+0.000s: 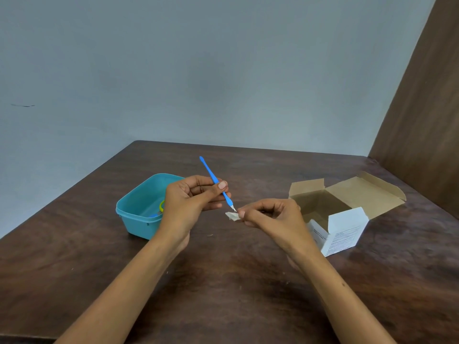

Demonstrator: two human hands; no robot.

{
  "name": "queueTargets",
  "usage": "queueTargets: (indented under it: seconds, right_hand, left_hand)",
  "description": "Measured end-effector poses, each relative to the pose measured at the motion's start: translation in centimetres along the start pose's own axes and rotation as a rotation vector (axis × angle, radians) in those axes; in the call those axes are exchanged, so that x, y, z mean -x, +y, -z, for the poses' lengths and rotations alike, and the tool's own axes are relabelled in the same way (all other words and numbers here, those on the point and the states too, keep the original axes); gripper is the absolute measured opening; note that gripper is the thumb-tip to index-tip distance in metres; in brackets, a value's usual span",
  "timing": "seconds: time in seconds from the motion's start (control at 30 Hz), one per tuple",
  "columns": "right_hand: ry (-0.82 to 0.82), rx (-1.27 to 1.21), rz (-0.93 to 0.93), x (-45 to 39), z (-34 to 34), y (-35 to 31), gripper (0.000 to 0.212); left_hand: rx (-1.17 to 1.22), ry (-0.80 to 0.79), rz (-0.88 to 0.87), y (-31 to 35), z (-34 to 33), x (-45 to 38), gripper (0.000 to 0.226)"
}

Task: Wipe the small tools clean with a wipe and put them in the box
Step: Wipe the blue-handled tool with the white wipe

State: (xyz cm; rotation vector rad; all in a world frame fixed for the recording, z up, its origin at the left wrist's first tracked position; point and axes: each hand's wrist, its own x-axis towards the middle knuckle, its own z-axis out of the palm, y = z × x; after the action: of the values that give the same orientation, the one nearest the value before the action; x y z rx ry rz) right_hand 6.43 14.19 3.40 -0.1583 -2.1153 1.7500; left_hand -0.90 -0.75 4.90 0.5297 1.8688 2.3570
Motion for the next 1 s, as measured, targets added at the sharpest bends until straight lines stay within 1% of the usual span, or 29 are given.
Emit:
queueTargets:
  seconds: [0.03,0.17,0.23,0.37,0.5,0.67,0.73,0.8,0.93,1.0]
  right_hand:
    - [0.001,-0.012,-0.008,0.04,-0.04,-0.06,0.002]
    - [-0.006,0.012,-0.014,0.21,0.05,-0.13,0.016]
    - [-0.003,-0.025,-0.024,0.19,0.09,-0.05,0.019]
    - [-0.004,-0.121,-0.075,0.06,0.11,0.01,0.014]
    - [0.012,-0.101,-0.082,-0.03,0.05,0.13,0.007]
    - [0.016,-0.045,-0.066,-0.15,-0.10,0.21,0.017]
    - [0.006,-0.051,-0.071,-0.12,-0.16,0.23,0.015]
    - [-0.014,-0.086,-0.081,-0.01,-0.15,0.16,0.012]
    - [-0.045,-0.192,-0.120,0.14,0.04,-0.12,0.020]
    - [-0.047,-0.232,-0.146,0.11,0.09,-0.23,0.018]
  left_hand:
    - [-0.003,0.004,-0.005,0.00,-0.03,0.00,0.016]
    - [0.003,0.015,-0.023,0.13,0.02,-0.05,0.015]
    - [0.001,0.012,-0.026,0.14,0.06,-0.05,0.015]
    - [0.000,0.005,-0.027,0.05,0.04,-0.08,0.015]
    - [-0.014,-0.012,-0.029,-0.08,-0.07,-0.13,0.019]
    - [-0.020,-0.020,-0.034,-0.24,-0.15,-0.15,0.020]
    - [-0.023,-0.025,-0.040,-0.36,-0.14,-0.11,0.020]
    - [-0.023,-0.036,-0.044,-0.49,-0.21,-0.04,0.019]
    - [-0.026,-0.038,-0.064,-0.65,-0.34,-0.02,0.018]
    - [-0.035,-0.021,-0.081,-0.67,-0.32,-0.11,0.018]
